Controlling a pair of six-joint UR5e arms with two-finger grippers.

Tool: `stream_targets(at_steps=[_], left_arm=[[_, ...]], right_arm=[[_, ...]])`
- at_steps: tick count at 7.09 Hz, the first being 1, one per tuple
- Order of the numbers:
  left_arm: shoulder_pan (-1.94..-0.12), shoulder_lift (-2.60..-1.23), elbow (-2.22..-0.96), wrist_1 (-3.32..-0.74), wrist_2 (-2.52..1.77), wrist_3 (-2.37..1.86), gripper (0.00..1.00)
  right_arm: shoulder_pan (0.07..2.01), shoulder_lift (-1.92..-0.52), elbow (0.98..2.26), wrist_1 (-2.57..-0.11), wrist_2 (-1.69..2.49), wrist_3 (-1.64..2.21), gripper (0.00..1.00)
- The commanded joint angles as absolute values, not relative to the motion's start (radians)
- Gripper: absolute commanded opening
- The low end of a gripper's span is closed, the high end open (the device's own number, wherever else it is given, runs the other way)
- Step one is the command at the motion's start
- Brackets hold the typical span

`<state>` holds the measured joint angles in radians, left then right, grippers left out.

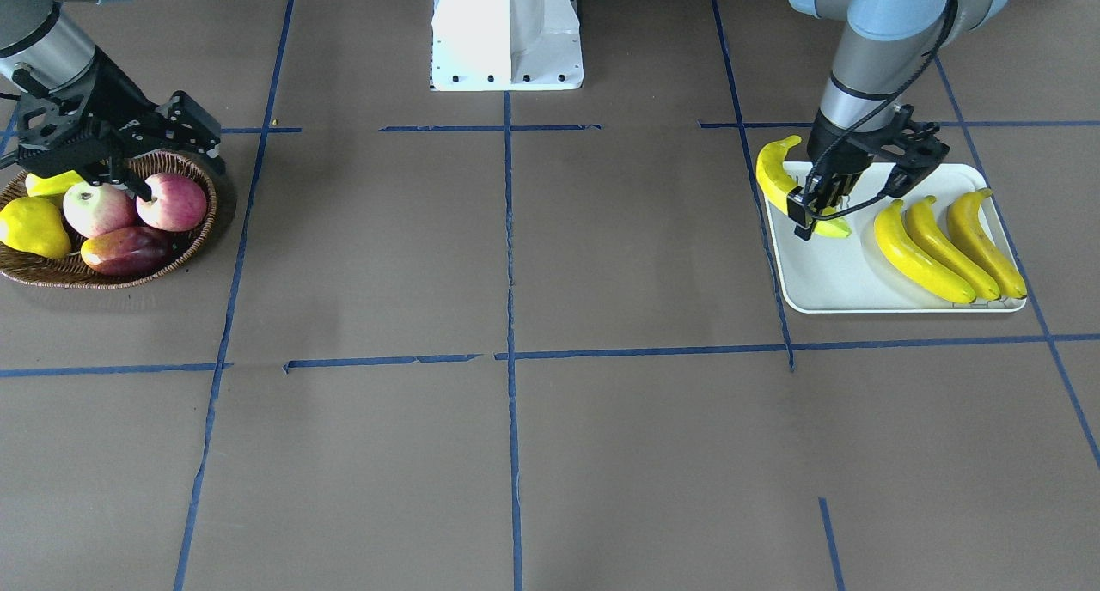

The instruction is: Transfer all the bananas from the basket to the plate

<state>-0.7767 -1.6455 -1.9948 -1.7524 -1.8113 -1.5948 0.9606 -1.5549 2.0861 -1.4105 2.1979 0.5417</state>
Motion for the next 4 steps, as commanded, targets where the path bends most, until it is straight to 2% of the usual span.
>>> stream_targets(at_steps=[1, 4], left_arm=[[-0.804, -1.579, -1.926, -1.862, -1.813, -1.569, 0.0], [-0.88, -1.588, -1.696, -2.11, -1.825, -1.569, 0.0]], right_arm=[[1.047, -1.583, 2.076, -1.549, 2.197, 0.224, 1.0], [1.098, -1.611, 2.049, -1.549, 2.195, 0.107, 1.0]])
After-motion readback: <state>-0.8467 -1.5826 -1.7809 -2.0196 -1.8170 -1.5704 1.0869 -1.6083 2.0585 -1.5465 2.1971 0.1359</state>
